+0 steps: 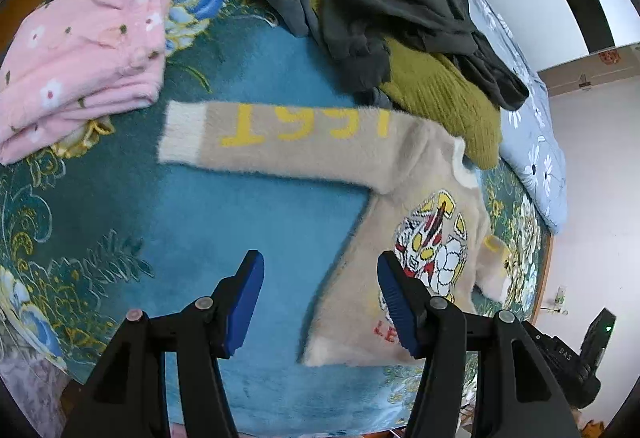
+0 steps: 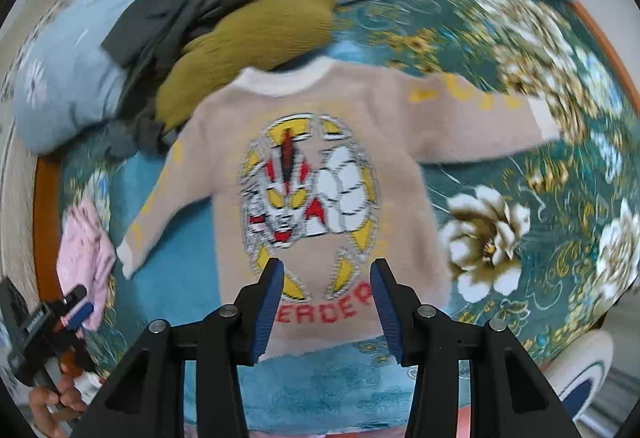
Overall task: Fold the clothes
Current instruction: 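Release the sweater and lift both grippers away from it, then grasp the sweater's sleeve cuff with the right gripper and lift it toward the body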
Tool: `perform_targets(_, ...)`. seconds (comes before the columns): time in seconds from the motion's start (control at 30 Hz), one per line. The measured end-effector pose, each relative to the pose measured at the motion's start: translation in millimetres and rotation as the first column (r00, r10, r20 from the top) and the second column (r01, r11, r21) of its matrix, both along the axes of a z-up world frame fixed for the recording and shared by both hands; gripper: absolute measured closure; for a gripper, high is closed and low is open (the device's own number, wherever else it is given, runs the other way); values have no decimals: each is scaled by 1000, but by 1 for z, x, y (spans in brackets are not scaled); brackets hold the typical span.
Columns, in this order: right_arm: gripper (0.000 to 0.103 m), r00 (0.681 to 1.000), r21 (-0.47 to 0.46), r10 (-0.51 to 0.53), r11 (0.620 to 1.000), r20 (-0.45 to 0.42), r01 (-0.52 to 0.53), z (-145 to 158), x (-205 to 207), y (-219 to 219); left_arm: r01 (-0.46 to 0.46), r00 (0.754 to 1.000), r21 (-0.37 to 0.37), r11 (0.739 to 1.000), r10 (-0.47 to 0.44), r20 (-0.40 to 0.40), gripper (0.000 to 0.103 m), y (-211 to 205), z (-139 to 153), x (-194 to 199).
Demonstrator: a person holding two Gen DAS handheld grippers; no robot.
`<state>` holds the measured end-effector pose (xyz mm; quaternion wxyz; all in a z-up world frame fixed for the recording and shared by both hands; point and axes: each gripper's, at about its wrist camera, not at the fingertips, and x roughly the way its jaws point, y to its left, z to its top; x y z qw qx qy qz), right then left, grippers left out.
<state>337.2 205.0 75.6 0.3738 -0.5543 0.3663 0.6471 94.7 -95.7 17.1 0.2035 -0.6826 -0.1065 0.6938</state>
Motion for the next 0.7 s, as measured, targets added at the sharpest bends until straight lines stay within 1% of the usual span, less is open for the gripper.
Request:
perform_targets(0.13,53,988,-44,-140,990,-62,137,-6,47,47,8,1000,-43,999,-8,0,43,24,2,19)
perform_targets(0.2,53,974,-69,-209,977,-90,204,-9,70,70,-2,1000,-81,997,1,-18,43,37,8,30)
perform_targets(0.23,52,964,-82,-247,968,-102,239,-12,83,85,-27,999,-97,995,24,-24,43,40,12,35)
perform_targets(0.33,51,928,-122,-353,933,-122,339,-26,125,142,-102,995,-136,985,98,-35,43,49,20,47)
perform_targets(0.4,50,902,-150,-413,907,-129,394,-38,149,174,-165,986,-158,974,162,-29,43,57,24,57)
perform_targets(0.53,49,837,-225,-534,835,-121,501,-76,192,234,-254,967,-200,946,256,-15,43,73,30,77)
perform_targets(0.63,49,782,-277,-611,777,-121,565,-104,209,265,-260,964,-239,936,266,-10,43,86,33,82)
perform_targets(0.67,49,768,-286,-629,762,-118,580,-112,212,274,-256,965,-255,932,261,-13,43,90,34,83)
perform_targets(0.7,49,761,-288,-639,754,-112,591,-118,214,281,-252,966,-274,928,257,-18,43,94,34,83)
